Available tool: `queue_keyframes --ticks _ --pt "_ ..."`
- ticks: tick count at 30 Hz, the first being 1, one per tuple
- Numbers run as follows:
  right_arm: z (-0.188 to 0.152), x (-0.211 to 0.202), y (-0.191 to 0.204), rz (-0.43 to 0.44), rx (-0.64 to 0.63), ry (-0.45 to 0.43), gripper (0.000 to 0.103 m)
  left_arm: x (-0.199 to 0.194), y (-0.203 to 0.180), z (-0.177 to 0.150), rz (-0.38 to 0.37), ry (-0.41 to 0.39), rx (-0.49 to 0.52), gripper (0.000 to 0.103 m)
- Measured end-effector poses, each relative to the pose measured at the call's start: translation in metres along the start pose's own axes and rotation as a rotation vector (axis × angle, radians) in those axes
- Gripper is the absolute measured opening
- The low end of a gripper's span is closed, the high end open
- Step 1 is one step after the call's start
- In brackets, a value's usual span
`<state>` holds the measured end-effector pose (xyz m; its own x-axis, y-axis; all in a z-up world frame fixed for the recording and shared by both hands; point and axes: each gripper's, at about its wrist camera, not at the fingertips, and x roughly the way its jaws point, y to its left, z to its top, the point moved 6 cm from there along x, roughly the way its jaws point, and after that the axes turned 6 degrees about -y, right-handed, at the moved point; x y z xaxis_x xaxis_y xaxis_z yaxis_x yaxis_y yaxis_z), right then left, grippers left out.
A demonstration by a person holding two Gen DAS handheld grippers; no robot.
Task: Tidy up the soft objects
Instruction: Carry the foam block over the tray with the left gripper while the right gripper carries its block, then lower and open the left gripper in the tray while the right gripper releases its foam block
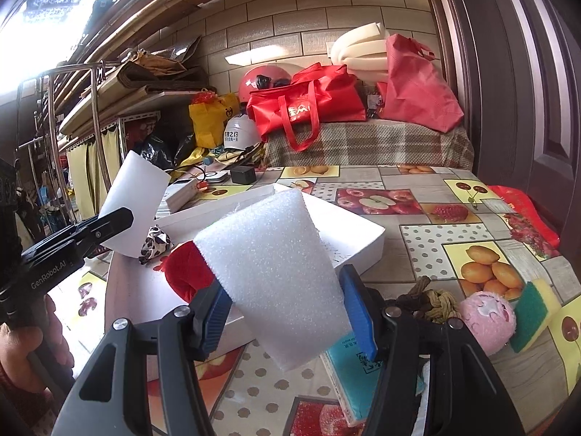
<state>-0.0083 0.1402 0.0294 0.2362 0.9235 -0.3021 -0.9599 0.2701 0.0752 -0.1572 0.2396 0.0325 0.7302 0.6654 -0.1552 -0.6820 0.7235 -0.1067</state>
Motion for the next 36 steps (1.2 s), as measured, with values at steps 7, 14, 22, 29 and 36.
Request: queue_keyframes --ticks 7,14,22,29,36 --pt "0.006 0.025 0.007 -0.003 0.019 0.006 0.059 0.027 0.004 0.002 0.029 0.014 0.049 0.019" --pt "0.009 0.049 0.007 -0.004 0.05 0.047 0.059 0.053 0.018 0.003 0.051 0.054 0.028 0.019" --pt "0.015 0.078 0.003 -0.033 0.052 0.068 0.058 0.071 0.022 0.003 0.063 0.082 0.034 0.019" --pt "0.017 0.09 0.004 -0.037 0.047 0.081 0.058 0.077 0.027 0.005 0.06 0.092 0.015 0.019" --pt "0.015 0.1 0.003 -0.044 0.05 0.128 0.07 0.078 0.021 0.004 0.068 0.1 0.043 0.031"
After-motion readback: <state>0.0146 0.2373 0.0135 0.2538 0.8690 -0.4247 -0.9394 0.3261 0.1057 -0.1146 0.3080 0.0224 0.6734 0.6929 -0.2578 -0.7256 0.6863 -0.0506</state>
